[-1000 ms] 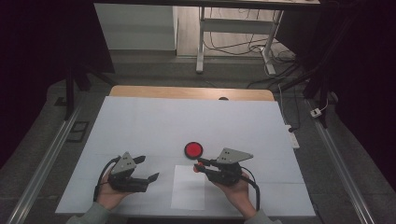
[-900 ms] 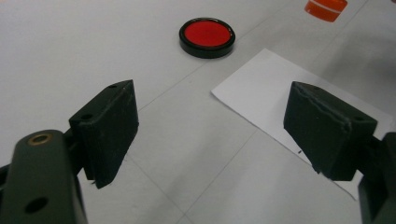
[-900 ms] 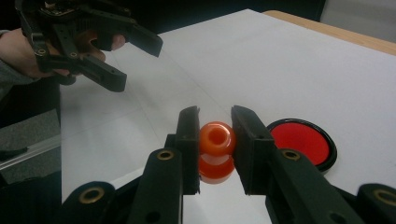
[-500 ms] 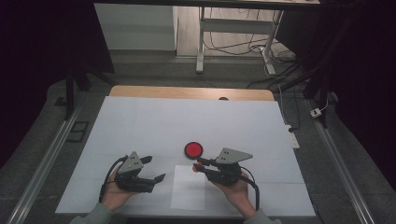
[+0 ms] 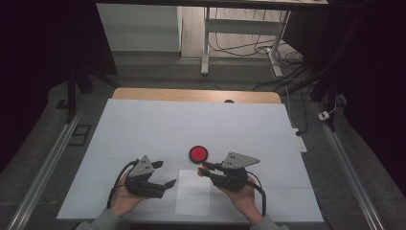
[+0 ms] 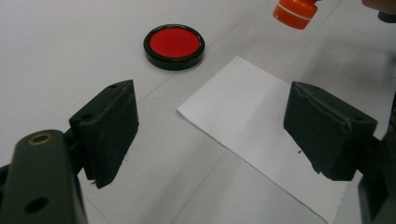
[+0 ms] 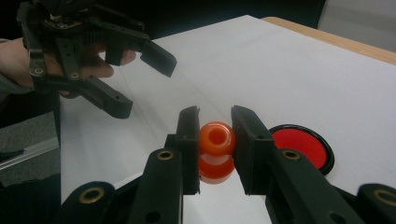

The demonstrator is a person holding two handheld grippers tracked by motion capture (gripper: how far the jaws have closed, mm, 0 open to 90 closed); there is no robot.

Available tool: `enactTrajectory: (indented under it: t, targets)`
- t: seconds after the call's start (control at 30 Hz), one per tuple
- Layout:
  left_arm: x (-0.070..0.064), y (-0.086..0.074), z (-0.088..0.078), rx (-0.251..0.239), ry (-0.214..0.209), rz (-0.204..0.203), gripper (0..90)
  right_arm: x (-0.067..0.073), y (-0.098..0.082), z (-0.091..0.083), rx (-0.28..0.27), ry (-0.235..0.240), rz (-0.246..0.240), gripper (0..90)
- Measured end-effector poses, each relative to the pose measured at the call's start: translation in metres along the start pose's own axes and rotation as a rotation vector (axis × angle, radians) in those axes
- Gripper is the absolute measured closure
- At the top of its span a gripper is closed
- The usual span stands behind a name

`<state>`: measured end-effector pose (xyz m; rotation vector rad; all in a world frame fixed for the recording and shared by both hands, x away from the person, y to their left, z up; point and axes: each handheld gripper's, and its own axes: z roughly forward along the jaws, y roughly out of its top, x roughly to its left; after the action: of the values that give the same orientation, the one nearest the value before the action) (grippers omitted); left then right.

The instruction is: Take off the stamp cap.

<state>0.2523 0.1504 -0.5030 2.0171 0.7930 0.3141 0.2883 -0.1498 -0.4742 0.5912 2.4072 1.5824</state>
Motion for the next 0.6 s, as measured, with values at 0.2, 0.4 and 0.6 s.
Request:
enactTrajectory:
  t: [0.2,0.4,0.6]
  targets:
    - [-0.003,0.005,0.006,0.001,-0.011,0.003,18.3,0.000,0.000,0.000,-0.002,-0.003,-0.003,72.0]
    - [-0.008,0.011,0.013,0.007,-0.026,0.021,18.3,0.000,0.001,-0.002,-0.009,-0.006,-0.004,72.0]
    - [-0.011,0.017,0.019,0.004,-0.039,0.029,18.3,0.000,0.001,-0.001,-0.007,-0.004,-0.006,72.0]
